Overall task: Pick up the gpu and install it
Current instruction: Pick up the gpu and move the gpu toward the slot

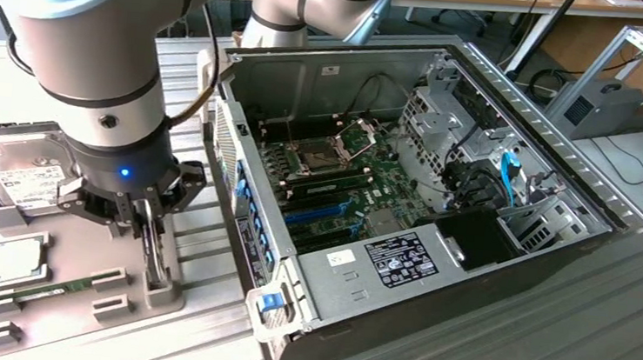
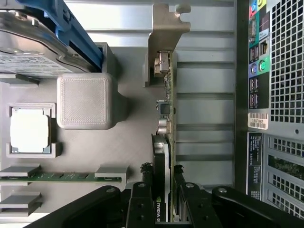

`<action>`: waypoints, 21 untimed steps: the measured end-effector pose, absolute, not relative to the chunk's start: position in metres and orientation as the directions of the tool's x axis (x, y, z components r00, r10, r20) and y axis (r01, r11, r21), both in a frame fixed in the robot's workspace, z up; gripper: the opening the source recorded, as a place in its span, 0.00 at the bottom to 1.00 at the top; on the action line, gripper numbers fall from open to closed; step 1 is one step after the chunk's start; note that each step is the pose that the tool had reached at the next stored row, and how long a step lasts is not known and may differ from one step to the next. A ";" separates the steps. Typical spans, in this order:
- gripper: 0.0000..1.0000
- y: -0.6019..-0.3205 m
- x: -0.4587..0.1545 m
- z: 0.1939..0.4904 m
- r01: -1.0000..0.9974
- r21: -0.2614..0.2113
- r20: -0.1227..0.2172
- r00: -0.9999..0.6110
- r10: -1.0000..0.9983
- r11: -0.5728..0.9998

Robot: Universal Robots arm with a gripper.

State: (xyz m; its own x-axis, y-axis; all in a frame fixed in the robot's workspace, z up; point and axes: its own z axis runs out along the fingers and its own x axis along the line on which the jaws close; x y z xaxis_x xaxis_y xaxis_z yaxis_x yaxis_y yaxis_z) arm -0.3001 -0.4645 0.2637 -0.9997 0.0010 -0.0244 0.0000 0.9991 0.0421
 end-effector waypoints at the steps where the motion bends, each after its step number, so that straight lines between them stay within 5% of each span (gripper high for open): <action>1: 0.27 -0.464 -0.300 0.266 0.000 0.042 -0.024 -1.000 0.001 0.999; 21: 0.27 -0.464 -0.300 0.329 0.000 0.038 -0.024 -1.000 0.001 0.999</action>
